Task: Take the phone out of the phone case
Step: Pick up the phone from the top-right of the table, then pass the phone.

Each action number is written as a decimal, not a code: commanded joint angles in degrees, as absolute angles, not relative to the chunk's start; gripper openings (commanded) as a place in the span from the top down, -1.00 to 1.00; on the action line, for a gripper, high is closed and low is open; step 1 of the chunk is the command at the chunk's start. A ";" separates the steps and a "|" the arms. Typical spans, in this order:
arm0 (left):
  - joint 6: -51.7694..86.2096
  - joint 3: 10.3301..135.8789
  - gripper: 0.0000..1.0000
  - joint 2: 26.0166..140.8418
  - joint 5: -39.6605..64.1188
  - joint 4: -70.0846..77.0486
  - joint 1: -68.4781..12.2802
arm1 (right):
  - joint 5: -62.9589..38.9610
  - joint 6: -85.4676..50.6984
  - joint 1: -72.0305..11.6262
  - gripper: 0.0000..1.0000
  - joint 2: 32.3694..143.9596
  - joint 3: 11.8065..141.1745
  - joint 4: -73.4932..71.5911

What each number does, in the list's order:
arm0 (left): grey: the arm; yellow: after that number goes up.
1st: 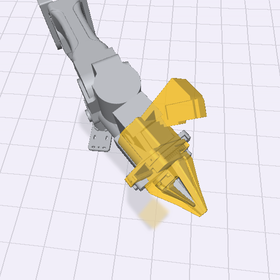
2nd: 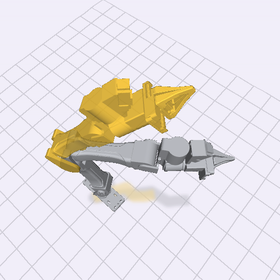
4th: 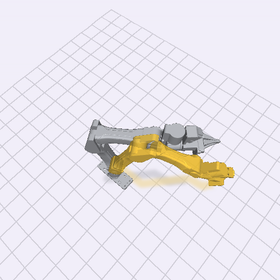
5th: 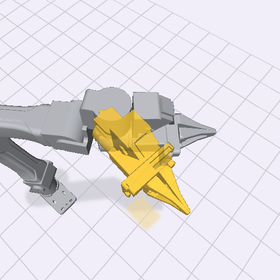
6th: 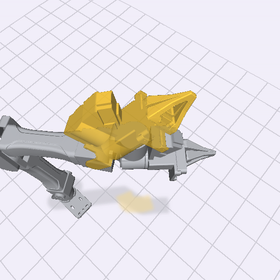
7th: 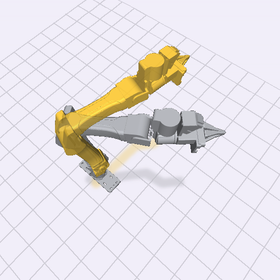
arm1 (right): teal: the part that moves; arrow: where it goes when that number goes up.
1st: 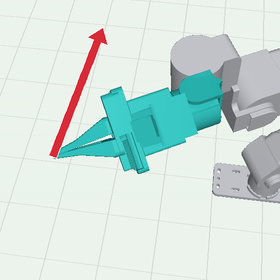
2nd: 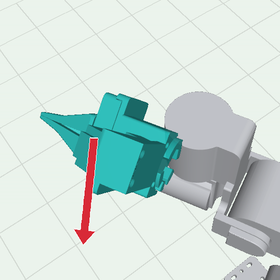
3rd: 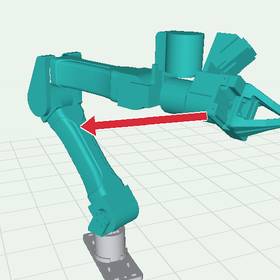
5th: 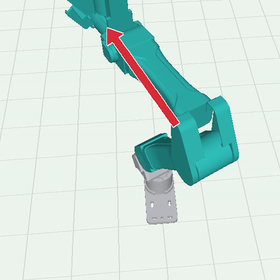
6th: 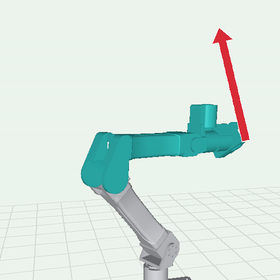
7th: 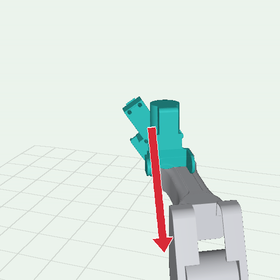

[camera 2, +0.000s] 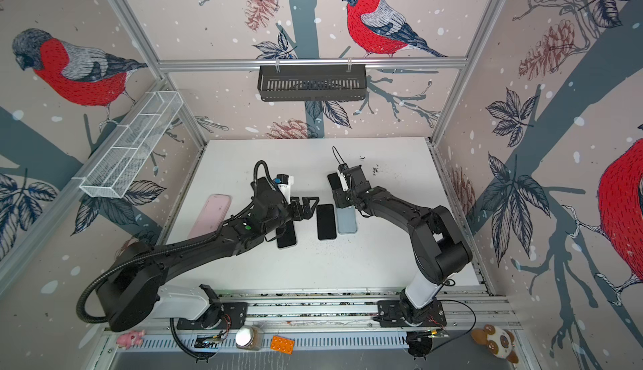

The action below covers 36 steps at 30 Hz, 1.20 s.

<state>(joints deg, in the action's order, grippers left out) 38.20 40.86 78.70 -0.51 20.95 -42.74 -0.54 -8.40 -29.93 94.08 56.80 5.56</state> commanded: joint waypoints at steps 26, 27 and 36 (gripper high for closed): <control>59.61 35.40 -0.14 97.35 22.96 58.33 -34.90 | -5.56 -4.48 -37.80 0.26 87.52 52.71 3.16; 59.98 35.37 -0.14 97.74 23.09 58.84 -34.81 | -5.62 -4.48 -37.94 0.26 87.46 52.67 3.18; 63.00 34.55 0.14 101.53 24.02 64.40 -33.84 | -7.82 -4.31 -38.80 0.30 86.75 51.96 3.07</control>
<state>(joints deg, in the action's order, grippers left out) 61.19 34.85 100.88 22.92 58.35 -34.11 -6.61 -4.56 -38.57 87.33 52.05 5.58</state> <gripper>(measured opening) 0.430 0.725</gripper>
